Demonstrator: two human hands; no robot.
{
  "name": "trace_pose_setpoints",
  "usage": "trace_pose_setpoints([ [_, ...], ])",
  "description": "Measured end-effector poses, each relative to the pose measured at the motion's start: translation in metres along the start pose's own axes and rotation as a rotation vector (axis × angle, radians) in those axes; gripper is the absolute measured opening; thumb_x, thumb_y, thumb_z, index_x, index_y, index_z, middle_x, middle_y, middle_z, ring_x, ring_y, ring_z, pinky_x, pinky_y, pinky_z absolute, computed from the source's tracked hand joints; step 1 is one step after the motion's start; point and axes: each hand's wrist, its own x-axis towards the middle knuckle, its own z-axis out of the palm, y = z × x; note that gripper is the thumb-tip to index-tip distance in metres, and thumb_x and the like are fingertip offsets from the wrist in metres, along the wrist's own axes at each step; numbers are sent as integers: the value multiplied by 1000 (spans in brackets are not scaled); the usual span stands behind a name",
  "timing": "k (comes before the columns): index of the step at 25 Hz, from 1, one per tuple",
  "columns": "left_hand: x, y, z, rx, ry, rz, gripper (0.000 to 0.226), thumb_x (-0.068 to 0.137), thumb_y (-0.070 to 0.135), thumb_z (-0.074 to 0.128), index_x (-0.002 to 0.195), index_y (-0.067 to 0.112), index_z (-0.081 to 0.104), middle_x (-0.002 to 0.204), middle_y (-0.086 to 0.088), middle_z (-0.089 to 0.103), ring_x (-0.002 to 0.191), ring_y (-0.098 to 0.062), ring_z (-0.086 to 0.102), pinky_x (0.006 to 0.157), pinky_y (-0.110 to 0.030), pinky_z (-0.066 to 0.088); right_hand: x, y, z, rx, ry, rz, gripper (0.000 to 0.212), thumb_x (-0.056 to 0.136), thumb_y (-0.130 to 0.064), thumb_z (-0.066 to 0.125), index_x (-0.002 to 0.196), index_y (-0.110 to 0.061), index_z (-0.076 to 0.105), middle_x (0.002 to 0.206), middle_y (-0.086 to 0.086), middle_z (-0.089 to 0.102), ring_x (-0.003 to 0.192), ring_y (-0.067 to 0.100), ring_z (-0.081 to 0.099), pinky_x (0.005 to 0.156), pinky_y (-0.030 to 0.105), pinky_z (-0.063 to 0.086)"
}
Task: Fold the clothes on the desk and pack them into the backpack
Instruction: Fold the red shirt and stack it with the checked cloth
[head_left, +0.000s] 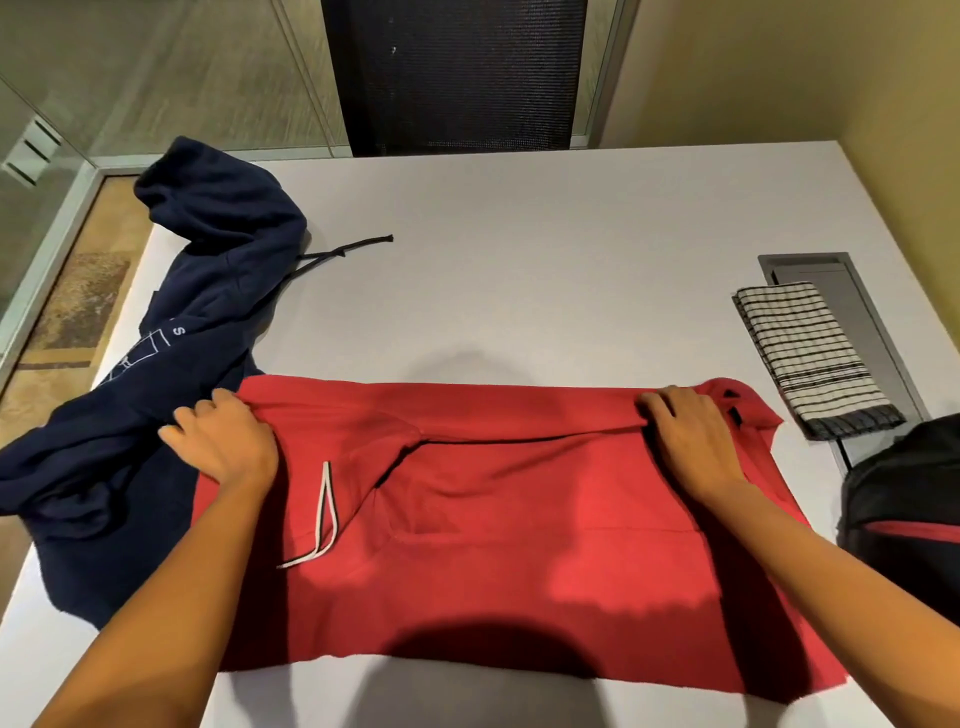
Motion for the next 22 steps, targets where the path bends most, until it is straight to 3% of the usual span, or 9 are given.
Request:
trace_pose_setpoints([
  [4,-8,10,3,-146,83,62,36,80,-3,59,115,-2,50,113,-29,53,104,-45,46,86,-52,32,20,29,-4,-147,-6,38,21,74,7,65,92,-2,60,81,16,53,72,35,49,62,43,31],
  [6,-25,21,3,-201,140,266,47,82,3,60,127,1,46,124,-24,49,112,-42,45,88,-52,34,31,40,-11,-208,44,123,5,79,3,53,81,0,57,74,19,51,69,35,48,58,41,28],
  [8,-49,32,6,-256,116,527,52,88,16,56,137,4,43,138,-19,44,126,-37,41,97,-51,34,38,50,-18,-272,101,211,7,75,8,53,76,1,53,71,20,49,67,33,47,58,37,20],
  [10,-74,38,13,-271,20,677,55,92,29,45,143,11,39,149,-14,36,137,-33,33,108,-50,29,39,60,-24,-345,130,271,17,69,15,56,76,1,51,69,20,48,66,32,45,59,36,16],
  [12,-91,34,24,-264,-96,679,60,92,40,36,146,15,36,155,-10,28,142,-32,27,112,-50,25,29,72,-24,-404,121,317,15,72,15,54,79,2,52,71,21,49,68,32,46,59,37,20],
  [14,-99,26,32,-269,-193,622,67,91,50,28,148,16,35,158,-9,24,143,-32,25,114,-51,25,7,78,-21,-373,68,427,14,74,16,55,83,5,52,76,26,51,72,37,50,61,41,35],
  [17,-101,22,32,-253,-239,605,75,84,53,27,149,18,32,158,-7,22,144,-31,23,116,-50,21,-20,69,-21,-262,23,602,19,75,16,56,88,4,48,83,30,50,78,42,50,65,48,41],
  [19,-104,27,26,-266,-256,648,77,78,50,31,150,21,29,159,-4,21,145,-28,22,116,-50,19,-24,56,-22,-217,73,522,27,70,11,57,94,2,48,90,27,50,81,40,48,66,47,36],
  [22,-109,34,21,-302,-318,700,75,80,54,29,151,30,24,160,3,14,147,-24,15,117,-54,13,-26,34,-13,-64,82,181,48,68,5,61,116,0,56,112,23,54,102,41,50,84,49,38],
])
